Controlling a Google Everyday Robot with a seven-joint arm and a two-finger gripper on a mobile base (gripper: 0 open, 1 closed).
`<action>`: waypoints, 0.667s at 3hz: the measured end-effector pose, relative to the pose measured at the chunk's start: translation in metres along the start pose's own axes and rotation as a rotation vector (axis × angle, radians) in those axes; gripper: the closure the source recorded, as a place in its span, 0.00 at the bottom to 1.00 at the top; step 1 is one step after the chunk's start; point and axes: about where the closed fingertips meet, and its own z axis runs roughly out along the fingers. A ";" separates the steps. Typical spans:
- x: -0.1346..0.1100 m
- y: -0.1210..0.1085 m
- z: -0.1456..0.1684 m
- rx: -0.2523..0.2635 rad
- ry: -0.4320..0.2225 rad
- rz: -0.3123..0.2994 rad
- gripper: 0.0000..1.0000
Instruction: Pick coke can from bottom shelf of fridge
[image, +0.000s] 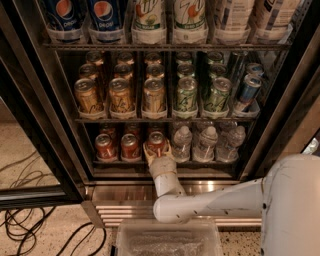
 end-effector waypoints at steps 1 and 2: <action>-0.021 0.000 -0.009 -0.049 -0.050 0.036 1.00; -0.042 0.011 -0.027 -0.154 -0.100 0.068 1.00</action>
Offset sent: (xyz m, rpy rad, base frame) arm -0.0665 0.0241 0.0553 0.0960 -0.1032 0.3237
